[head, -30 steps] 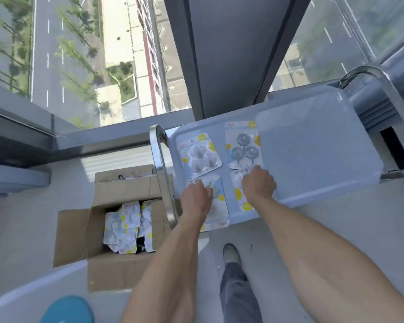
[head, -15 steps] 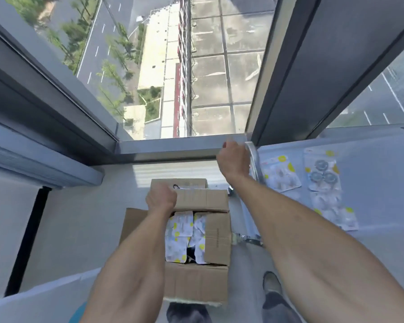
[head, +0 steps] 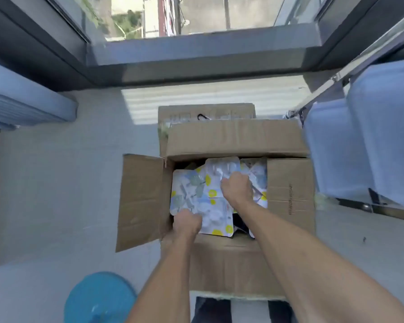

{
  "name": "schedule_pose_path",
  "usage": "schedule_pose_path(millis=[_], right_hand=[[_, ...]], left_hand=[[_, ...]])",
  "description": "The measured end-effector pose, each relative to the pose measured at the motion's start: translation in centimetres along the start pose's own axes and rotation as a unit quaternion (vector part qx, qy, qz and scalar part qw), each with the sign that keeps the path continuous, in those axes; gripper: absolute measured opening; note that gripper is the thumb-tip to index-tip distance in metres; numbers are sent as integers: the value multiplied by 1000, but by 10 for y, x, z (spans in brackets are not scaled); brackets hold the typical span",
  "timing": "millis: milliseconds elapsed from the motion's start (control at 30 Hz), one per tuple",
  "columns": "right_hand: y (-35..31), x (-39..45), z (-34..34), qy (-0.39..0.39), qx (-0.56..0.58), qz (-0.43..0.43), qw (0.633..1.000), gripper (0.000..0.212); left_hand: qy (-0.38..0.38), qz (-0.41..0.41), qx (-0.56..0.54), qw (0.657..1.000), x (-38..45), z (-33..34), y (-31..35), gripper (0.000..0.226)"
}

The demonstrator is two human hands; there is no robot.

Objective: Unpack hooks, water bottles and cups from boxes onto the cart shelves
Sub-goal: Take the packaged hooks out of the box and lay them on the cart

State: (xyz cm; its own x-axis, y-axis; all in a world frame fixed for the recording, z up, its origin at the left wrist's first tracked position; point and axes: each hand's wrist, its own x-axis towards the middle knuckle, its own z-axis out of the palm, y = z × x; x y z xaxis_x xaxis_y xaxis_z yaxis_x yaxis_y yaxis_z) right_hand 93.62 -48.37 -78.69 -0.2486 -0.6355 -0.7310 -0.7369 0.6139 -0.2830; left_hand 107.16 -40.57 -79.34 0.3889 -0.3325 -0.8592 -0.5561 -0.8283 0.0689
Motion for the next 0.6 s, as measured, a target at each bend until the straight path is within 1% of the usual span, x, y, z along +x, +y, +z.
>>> schedule_pose_path(millis=[67,100,133,200,267,333,367,400,433,500,533,600], right_hand=[[1,27,32,14,-8,13,1000,34],[2,40,45,27,-21,12,999,35],[3,51,56,43,-42,4,998,35],[9,65,74,76,-101,-15,992,31],[18,68,86,100,-169,-49,979,24],[23,65,90,100,-238,-107,960,14],[24,61,88,92,-257,-127,954,10],[25,57,83,84,-260,-134,953,12],[25,52,76,81,-250,-133,956,14],[27,41,53,95,-223,-118,963,10],[31,34,37,101,-209,-103,967,11],[44,15,-3,109,-179,-66,975,13]], left_hand=[[-47,-17,-70,996,25,44,-3,37],[-58,-8,-81,995,35,64,-2,39],[-56,19,-64,996,43,81,-2,40],[-12,71,10,997,49,106,-9,37],[35,103,30,994,51,118,-21,28],[76,128,59,987,51,121,-31,20],[84,158,94,979,52,120,-32,16],[82,202,146,965,53,117,-31,12],[77,239,202,947,53,112,-31,15],[79,279,293,911,55,93,-34,26],[88,285,305,904,54,80,-34,27],[128,266,296,908,44,52,-33,23]])
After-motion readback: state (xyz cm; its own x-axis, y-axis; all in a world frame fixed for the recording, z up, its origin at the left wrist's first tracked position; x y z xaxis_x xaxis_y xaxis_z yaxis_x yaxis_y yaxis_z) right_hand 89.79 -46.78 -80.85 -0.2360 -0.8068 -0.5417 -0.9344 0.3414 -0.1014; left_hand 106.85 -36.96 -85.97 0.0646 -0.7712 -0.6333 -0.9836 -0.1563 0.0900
